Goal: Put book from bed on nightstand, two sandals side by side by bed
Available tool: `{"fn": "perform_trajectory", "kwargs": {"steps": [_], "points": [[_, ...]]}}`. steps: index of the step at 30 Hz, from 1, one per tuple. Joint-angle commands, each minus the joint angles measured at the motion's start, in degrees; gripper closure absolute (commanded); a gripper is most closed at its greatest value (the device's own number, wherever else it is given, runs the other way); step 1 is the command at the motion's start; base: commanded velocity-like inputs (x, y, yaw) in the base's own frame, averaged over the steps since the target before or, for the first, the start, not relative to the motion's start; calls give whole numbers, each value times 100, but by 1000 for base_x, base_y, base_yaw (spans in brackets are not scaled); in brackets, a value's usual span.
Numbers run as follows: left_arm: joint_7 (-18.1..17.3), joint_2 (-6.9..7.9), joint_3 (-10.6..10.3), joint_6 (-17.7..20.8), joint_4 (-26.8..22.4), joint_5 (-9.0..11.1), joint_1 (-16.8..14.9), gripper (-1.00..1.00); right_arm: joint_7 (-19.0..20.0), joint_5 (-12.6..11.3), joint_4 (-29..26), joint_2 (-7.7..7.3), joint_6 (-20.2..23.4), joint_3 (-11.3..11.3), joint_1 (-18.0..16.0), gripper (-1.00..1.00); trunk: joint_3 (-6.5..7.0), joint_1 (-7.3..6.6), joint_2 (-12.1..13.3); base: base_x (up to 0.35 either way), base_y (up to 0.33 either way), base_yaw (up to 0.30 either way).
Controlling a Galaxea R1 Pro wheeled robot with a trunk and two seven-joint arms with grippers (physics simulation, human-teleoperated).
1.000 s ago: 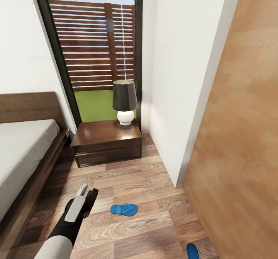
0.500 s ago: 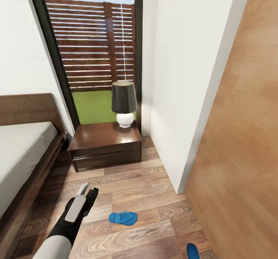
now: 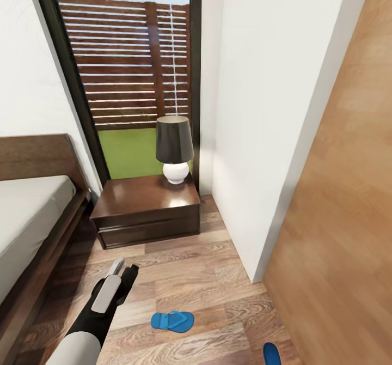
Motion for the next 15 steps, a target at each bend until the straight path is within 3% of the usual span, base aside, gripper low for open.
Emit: {"fn": "perform_trajectory", "kwargs": {"steps": [1, 12, 15], "points": [[26, -5, 22, 25, -12, 32, -3, -100, 31, -25, 19, -2, -14, -11, -8, 100, -5, 0, -2, 79, 0, 0], [20, -8, 22, 25, -12, 32, -3, -100, 33, -25, 19, -1, -14, -11, -8, 100, -5, 0, -2, 15, 0, -2], [23, -8, 22, 25, -12, 32, -3, -100, 32, -25, 19, -2, -14, -11, -8, 100, -5, 0, -2, 1, 0, -119]]}}
